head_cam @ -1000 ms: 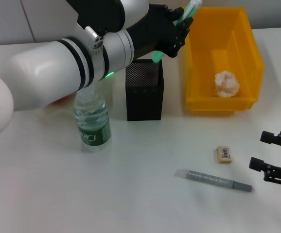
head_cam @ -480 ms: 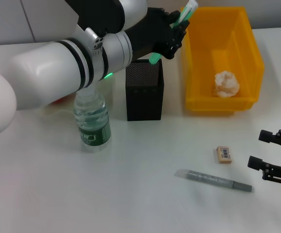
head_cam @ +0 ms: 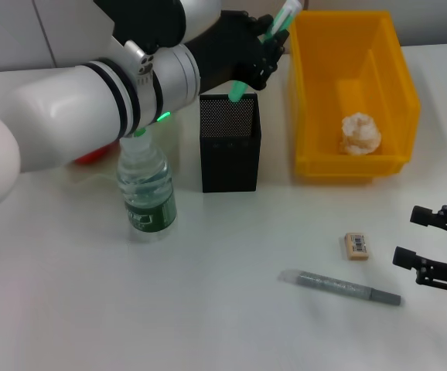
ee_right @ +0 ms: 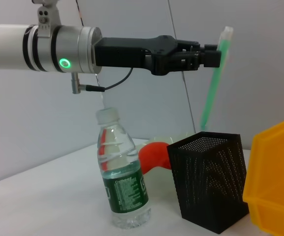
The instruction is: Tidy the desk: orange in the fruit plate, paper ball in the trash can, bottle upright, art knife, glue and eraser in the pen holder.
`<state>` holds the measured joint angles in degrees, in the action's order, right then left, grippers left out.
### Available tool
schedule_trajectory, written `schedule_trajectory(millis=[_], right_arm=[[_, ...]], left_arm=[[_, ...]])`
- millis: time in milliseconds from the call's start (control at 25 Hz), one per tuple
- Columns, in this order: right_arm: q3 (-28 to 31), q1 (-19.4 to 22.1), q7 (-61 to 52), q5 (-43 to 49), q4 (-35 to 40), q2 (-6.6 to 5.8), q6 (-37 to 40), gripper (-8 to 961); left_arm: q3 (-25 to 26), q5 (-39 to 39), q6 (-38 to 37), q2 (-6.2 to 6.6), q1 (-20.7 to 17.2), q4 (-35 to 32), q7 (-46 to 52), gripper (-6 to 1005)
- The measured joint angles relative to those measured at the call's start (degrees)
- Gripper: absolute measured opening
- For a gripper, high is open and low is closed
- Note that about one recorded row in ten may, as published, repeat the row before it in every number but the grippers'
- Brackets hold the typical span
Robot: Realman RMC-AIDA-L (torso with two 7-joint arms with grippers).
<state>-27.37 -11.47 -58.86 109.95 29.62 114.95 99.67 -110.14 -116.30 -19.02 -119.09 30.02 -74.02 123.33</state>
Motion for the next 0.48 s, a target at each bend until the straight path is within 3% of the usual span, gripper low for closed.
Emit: schedule_trajectory(millis=[80, 280, 480], right_arm=[[-0.08, -0.16, -0.12, 0.00, 0.00, -0.07, -0.07, 827], [-0.08, -0.29, -0.14, 0.00, 0.00, -0.17, -0.18, 827], [0.25, -0.31, -0.18, 0.00, 0.00, -0.23, -0.27, 827]], left_arm=[[0.18, 0.03, 0.16, 0.00, -0.07, 0.03, 0.01, 196], [0.21, 0.02, 0.16, 0.04, -0.39, -0.06, 0.06, 353], [0.36, 0.37, -0.52, 0.30, -2.05, -4.40, -0.20, 363]])
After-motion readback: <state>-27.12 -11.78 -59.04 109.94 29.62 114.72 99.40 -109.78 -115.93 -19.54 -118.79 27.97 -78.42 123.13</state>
